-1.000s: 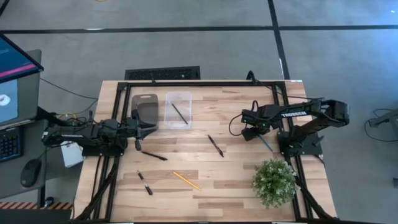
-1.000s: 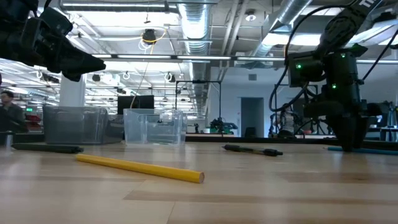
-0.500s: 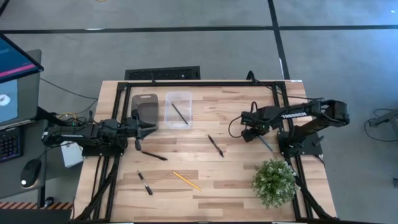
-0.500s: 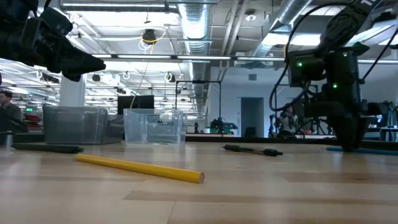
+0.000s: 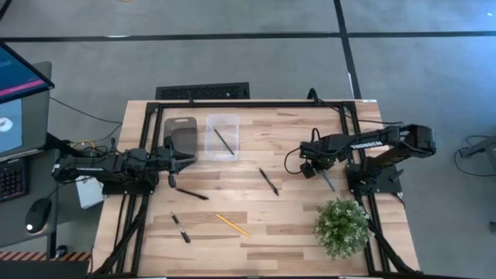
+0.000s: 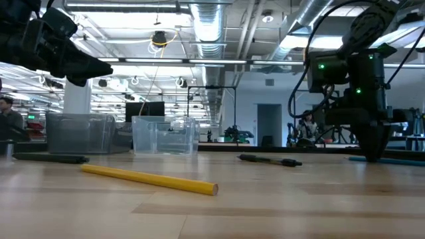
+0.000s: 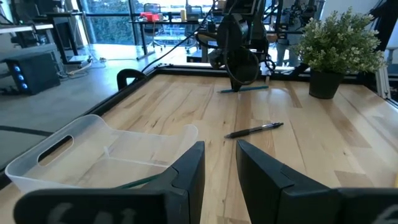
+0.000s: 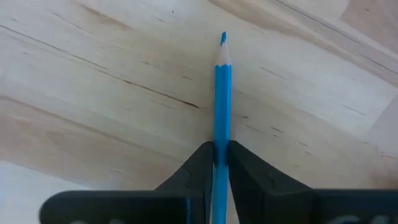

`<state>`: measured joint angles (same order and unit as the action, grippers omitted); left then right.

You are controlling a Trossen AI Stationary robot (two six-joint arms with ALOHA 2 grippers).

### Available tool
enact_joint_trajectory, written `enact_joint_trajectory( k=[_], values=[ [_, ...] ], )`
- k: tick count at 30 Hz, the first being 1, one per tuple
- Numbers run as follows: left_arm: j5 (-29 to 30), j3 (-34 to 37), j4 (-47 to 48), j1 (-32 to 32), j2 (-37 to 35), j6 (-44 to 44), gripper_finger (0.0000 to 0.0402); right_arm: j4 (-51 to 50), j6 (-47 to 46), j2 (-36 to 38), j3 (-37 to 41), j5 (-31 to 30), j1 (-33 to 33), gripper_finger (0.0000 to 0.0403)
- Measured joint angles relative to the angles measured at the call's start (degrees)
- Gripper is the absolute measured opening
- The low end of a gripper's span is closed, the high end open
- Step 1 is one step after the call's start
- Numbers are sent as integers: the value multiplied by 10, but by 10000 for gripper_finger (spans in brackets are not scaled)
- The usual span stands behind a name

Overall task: Sort pens & pencils
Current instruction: Put the blue pencil into the transparent bin

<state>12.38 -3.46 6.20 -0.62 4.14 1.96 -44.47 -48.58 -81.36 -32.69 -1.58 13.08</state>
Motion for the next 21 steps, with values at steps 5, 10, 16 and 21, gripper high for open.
enact_joint_trajectory(
  k=[5,10,16,21],
  values=[
    [0,0,0,0,0,0,82,0,4,0,0,0,0,50],
    [0,0,0,0,0,1,82,0,4,0,0,0,0,47],
    [0,0,0,0,0,2,82,-1,4,0,0,0,0,45],
    [0,0,0,0,0,2,82,-16,-4,-4,-12,1,0,44]
  ],
)
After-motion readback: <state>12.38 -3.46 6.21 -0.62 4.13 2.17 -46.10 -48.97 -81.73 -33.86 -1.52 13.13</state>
